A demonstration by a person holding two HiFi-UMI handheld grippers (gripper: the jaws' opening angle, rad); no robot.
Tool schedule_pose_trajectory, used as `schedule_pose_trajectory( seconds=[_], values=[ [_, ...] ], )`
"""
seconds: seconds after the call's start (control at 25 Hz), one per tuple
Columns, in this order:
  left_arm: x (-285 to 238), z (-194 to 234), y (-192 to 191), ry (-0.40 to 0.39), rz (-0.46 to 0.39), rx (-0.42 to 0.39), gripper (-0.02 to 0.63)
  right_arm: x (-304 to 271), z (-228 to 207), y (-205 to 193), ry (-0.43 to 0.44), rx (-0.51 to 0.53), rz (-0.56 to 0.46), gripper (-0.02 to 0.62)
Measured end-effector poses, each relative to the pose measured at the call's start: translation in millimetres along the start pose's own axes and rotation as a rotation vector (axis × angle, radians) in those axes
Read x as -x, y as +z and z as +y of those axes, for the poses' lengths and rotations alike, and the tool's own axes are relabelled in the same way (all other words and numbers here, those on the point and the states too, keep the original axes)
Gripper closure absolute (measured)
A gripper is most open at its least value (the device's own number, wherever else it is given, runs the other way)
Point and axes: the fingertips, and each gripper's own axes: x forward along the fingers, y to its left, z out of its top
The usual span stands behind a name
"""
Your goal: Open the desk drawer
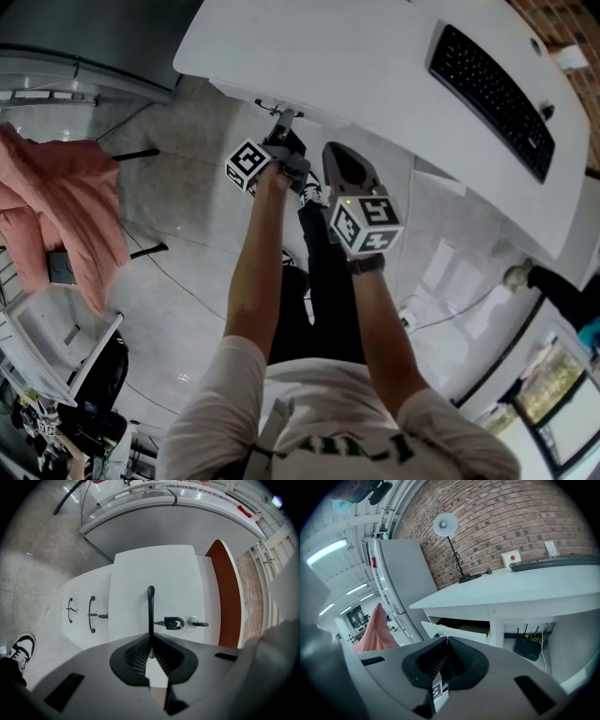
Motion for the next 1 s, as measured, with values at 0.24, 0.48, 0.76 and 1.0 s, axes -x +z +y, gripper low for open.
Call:
schedule_pose_trajectory(
  seconds=[0.24, 0.48, 0.76, 1.0],
  values=[
    [18.5, 4.1, -1.6, 0.012, -0.004, 0.013, 0.589, 2.9, 7.8, -5.0, 0.001, -0.007, 0.016, 0.591],
    [31.3, 6.6, -3.3, 0.017, -0.004, 0.022, 0.589, 3.8, 11.3, -4.2, -0.003, -0.004, 0.007, 0.591],
    [44.8, 6.9, -7.2, 0.017, -0.004, 0.016, 0.589, 7.1, 18.8, -8.1, 0.008, -0.001, 0.002, 0.591],
    [60.0, 11.5, -9.0, 0.019, -0.014, 0.024, 0.589, 11.8, 28.5, -15.2, 0.018, -0.003, 0.001, 0.591]
  ],
)
